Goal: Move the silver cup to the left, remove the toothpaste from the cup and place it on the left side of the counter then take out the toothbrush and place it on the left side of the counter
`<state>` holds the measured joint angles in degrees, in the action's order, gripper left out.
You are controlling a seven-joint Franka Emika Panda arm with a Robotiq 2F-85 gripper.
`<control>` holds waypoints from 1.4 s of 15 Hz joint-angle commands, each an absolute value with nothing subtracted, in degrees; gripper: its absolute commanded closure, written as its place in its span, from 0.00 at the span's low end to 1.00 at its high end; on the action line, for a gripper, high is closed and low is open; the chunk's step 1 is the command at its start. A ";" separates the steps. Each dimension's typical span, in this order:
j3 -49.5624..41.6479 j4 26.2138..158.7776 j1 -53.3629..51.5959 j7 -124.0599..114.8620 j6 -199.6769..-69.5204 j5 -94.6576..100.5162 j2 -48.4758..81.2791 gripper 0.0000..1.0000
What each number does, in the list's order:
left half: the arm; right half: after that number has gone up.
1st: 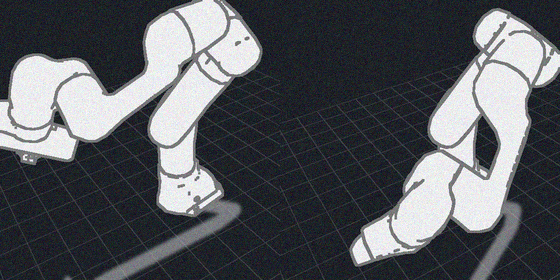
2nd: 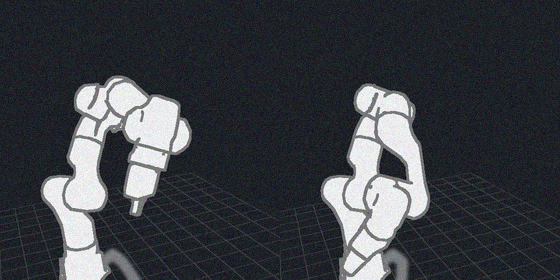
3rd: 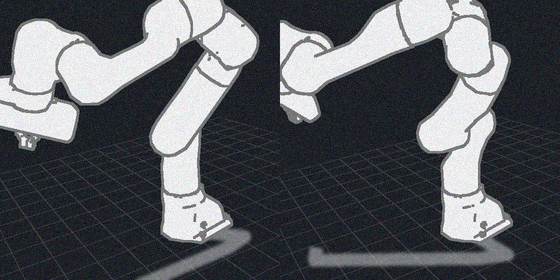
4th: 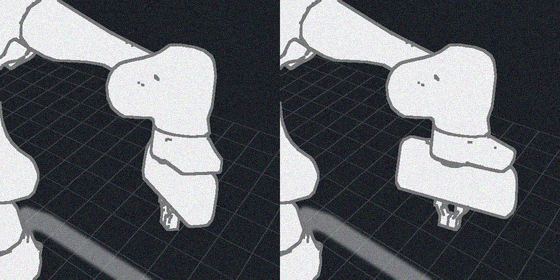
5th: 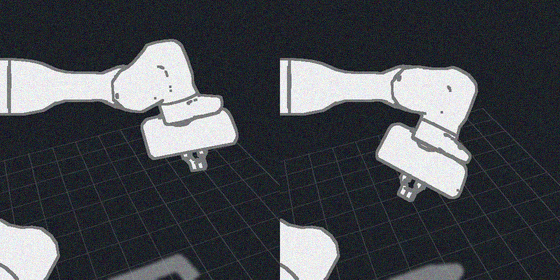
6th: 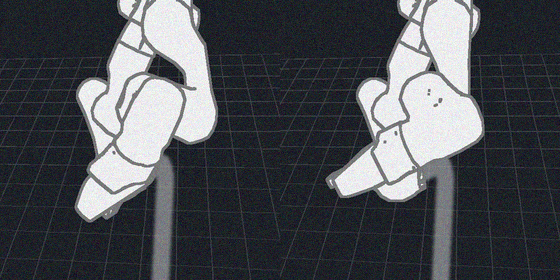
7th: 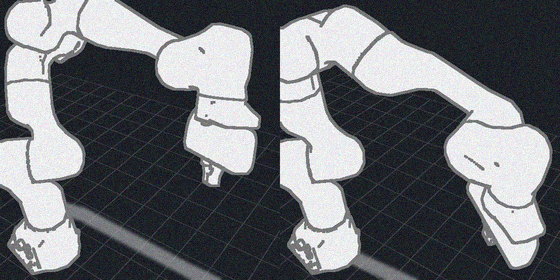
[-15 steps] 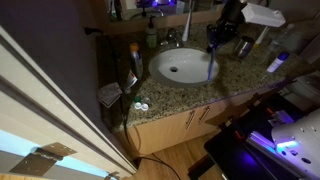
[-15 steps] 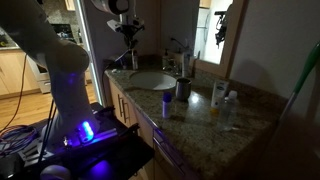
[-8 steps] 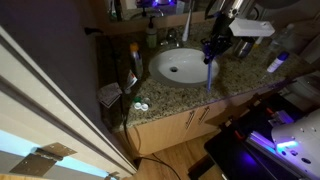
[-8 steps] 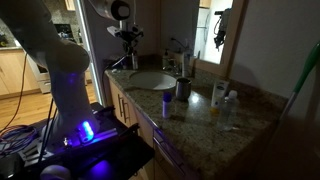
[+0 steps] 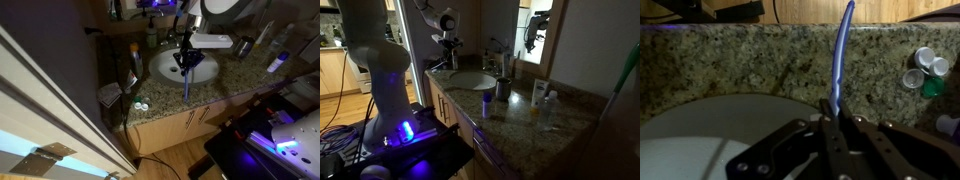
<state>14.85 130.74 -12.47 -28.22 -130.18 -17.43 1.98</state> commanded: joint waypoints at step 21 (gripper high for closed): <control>13.20 113.29 -18.33 -29.79 -128.45 -16.15 23.59 0.98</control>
<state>14.19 115.51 -17.39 -29.32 -130.07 -16.19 22.17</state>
